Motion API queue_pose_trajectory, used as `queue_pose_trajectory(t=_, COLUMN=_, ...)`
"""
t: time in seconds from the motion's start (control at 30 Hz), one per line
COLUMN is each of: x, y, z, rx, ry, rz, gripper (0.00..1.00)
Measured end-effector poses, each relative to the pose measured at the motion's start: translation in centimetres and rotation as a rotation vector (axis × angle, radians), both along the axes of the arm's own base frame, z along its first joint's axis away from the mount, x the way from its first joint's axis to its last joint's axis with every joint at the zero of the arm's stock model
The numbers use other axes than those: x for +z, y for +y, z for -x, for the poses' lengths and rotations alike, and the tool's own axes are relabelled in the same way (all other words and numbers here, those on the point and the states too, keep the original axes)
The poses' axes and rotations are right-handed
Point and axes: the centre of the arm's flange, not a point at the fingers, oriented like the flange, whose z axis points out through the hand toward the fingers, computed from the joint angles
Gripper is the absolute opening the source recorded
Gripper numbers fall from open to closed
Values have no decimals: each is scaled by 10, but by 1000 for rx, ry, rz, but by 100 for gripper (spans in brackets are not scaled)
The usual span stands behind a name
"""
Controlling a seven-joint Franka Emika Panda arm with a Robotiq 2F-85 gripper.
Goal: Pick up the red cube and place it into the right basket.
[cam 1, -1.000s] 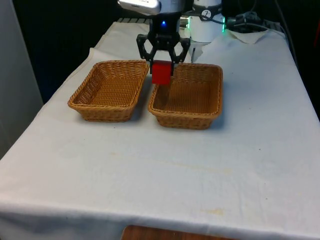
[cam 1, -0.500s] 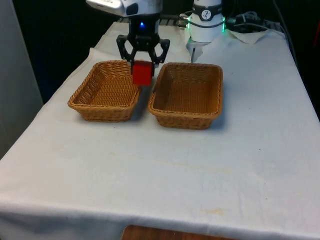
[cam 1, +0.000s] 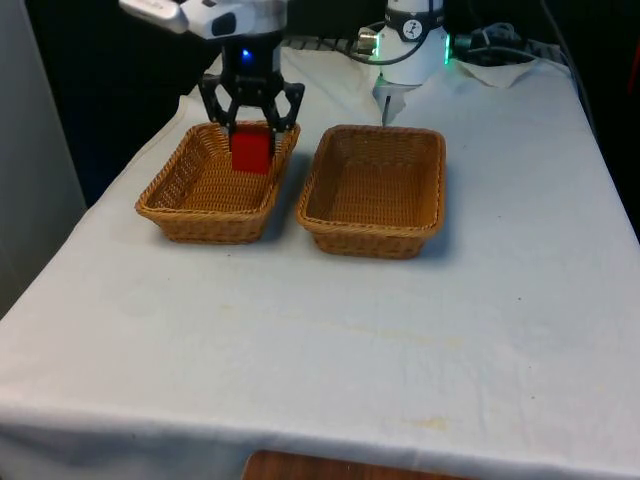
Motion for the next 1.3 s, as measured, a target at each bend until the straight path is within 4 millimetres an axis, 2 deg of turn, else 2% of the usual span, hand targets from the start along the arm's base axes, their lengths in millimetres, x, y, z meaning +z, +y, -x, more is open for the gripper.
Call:
queue_pose_trajectory(t=0.23, x=-4, y=-19, z=-1, rx=-2, ry=-2, rz=2, gripper=3)
queue_pose_trajectory(t=0.4, x=-14, y=-34, z=-7, rx=-4, ry=0, rz=10, gripper=3)
queue_pose_trajectory(t=0.6, x=-22, y=-43, z=-9, rx=-5, ry=2, rz=11, gripper=3)
queue_pose_trajectory(t=0.87, x=-22, y=-42, z=-9, rx=-4, ry=3, rz=10, gripper=3)
queue_pose_trajectory(t=1.13, x=-35, y=-43, z=-7, rx=-7, ry=21, rz=20, gripper=3)
queue_pose_trajectory(t=1.3, x=-35, y=-44, z=-7, rx=-8, ry=20, rz=21, gripper=3)
